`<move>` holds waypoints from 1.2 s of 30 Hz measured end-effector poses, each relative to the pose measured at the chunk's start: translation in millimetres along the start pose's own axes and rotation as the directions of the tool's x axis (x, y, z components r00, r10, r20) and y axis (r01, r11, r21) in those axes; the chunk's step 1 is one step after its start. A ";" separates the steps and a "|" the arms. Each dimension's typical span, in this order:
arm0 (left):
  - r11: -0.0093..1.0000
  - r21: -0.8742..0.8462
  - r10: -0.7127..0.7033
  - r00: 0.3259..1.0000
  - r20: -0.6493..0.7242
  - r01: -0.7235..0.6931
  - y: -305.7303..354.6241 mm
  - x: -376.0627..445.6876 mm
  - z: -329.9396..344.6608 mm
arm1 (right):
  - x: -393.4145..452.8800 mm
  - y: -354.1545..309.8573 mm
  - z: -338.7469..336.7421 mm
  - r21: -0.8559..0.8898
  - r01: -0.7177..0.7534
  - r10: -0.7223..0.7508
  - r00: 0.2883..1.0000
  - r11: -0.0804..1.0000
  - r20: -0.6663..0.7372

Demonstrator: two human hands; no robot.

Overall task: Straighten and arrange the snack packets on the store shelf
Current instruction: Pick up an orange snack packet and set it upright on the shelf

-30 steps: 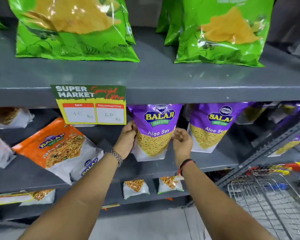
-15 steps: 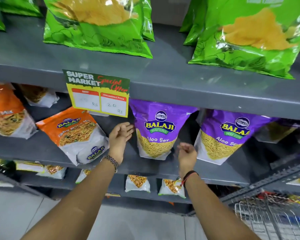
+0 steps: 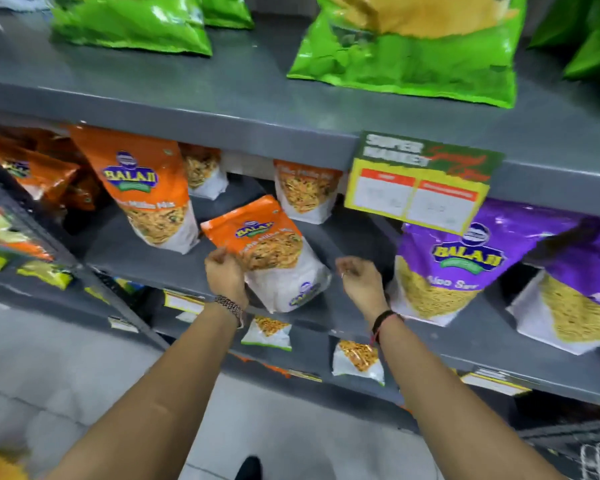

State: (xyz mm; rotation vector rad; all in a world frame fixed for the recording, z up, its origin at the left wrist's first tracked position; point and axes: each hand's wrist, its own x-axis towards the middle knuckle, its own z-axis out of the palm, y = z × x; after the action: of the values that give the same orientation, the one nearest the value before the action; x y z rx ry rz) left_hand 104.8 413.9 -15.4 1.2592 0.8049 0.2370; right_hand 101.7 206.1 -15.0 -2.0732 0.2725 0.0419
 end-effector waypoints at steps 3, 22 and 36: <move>0.952 0.188 -0.268 0.956 0.122 0.242 -1.5 18.6 -19.2 | 35.0 -36.5 30.1 -0.157 -0.041 0.049 0.998 0.987 0.044; 0.951 0.172 -0.309 0.809 0.501 0.257 -21.2 29.2 -66.8 | 3.6 -17.7 76.5 0.311 -0.356 0.392 0.918 0.881 -0.058; 0.992 0.124 -0.082 0.764 0.640 0.002 23.1 -16.5 -111.7 | -138.0 -38.0 51.6 0.632 -0.160 0.320 0.936 0.759 -0.147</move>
State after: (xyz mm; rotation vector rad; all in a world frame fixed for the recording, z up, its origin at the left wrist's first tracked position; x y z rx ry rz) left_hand 26.1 496.0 3.3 1.3118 0.2423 -0.2869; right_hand -20.4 292.9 11.6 -1.3742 0.6241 -0.1362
